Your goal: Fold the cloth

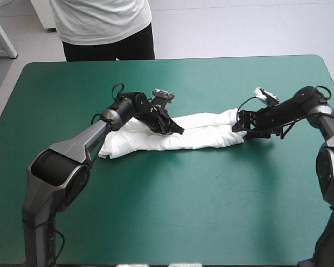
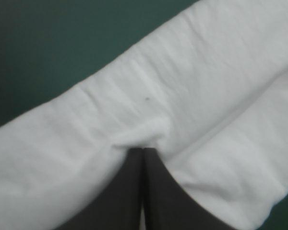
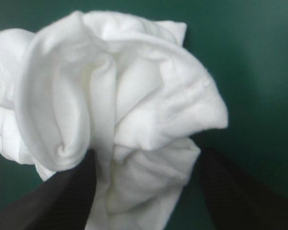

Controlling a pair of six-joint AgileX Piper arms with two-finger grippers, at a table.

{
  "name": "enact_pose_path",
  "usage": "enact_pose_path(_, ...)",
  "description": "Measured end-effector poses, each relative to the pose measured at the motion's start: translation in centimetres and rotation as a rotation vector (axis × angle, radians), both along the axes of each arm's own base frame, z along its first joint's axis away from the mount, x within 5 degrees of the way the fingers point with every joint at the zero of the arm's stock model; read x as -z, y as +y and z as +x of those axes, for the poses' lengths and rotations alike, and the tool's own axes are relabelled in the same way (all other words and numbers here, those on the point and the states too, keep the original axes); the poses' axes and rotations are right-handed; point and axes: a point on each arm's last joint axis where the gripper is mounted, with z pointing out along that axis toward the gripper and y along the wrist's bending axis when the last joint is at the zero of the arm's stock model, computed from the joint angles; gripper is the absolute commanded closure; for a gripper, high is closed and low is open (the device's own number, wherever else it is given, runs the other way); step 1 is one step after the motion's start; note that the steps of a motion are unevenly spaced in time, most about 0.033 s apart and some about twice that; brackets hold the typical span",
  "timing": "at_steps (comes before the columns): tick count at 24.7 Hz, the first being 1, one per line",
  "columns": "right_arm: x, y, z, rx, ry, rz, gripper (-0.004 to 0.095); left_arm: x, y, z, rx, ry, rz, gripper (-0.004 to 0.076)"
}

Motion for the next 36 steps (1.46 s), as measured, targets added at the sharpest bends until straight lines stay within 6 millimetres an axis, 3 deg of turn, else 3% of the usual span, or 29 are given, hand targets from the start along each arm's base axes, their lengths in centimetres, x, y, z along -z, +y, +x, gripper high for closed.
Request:
enact_pose_path(4,0.8,2.1,0.7,-0.025,0.002,0.058,0.0306,0.1,0.0,-0.1,0.004,0.008,0.003,0.0734)
enact_pose_path(5,1.0,2.7,0.9,-0.031,-0.001,0.066,0.0356,0.1,0.0,-0.1,0.006,0.010,0.004,0.0734)
enact_pose_path(6,1.1,3.1,1.0,-0.032,-0.006,0.068,0.0425,0.1,0.0,-0.1,0.007,0.010,0.005,0.0734)
enact_pose_path(10,1.7,3.5,1.3,-0.019,-0.012,0.063,0.0916,0.1,0.0,-0.1,0.008,0.013,0.006,0.0734)
enact_pose_path(16,2.0,3.8,1.4,-0.013,-0.003,0.084,0.0925,0.1,0.0,-0.2,0.012,0.018,0.008,0.0734)
enact_pose_path(21,0.9,4.2,1.6,-0.053,-0.015,0.091,0.0925,0.1,0.0,-0.2,0.015,0.026,0.010,0.0734)
enact_pose_path(30,-7.9,4.6,1.4,-0.115,-0.212,0.103,0.0925,0.1,0.0,-0.3,0.021,0.035,0.013,0.0734)
enact_pose_path(36,-10.1,4.7,0.7,-0.144,-0.245,0.110,0.0925,0.0,0.0,-0.3,0.024,0.035,0.014,0.0734)
